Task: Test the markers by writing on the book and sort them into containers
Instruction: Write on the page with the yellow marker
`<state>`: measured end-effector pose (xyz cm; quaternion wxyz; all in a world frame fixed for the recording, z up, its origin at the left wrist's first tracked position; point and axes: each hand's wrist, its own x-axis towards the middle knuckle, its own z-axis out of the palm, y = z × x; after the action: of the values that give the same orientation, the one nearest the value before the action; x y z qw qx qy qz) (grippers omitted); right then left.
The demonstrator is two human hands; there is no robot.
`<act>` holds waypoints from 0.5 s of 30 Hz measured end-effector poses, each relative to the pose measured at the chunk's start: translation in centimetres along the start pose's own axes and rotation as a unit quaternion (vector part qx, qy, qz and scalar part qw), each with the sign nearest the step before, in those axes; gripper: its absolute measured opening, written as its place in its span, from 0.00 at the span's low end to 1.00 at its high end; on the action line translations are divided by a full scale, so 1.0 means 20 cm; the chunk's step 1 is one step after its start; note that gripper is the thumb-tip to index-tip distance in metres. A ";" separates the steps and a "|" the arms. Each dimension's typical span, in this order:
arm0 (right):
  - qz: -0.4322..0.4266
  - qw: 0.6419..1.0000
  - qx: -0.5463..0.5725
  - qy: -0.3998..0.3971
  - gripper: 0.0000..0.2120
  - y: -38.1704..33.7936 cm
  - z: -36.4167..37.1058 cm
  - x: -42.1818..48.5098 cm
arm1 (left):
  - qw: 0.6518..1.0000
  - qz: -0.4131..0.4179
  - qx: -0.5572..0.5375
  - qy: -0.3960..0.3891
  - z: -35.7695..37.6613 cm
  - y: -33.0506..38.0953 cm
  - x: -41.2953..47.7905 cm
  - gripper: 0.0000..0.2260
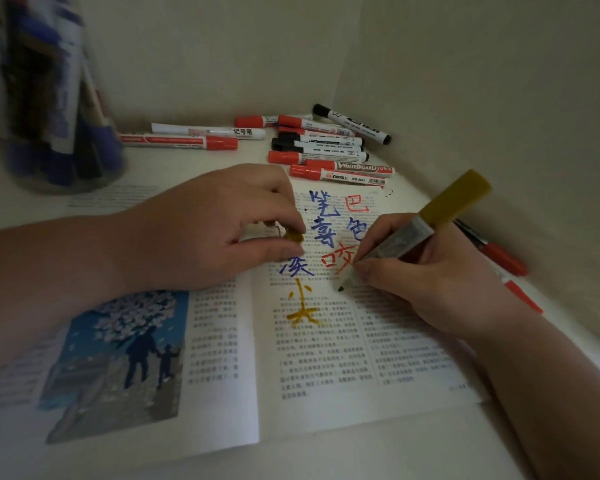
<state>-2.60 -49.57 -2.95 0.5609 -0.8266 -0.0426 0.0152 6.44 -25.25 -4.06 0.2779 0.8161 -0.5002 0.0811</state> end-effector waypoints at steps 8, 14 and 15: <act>-0.006 1.000 0.005 0.004 0.04 0.00 0.01 0.01 | 1.000 -0.006 -0.009 -0.012 0.01 0.00 0.00 0.11; -0.009 1.000 -0.005 0.006 0.06 0.00 0.00 0.00 | 1.000 -0.014 -0.004 -0.024 0.01 0.00 -0.01 0.08; -0.008 1.000 0.002 0.002 0.06 0.01 0.00 0.00 | 1.000 -0.018 -0.002 -0.022 0.01 0.00 -0.01 0.07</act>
<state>-2.62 -49.57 -3.07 0.5627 -0.8252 -0.0482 0.0094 6.33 -25.29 -4.37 0.2696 0.8260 -0.4918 0.0568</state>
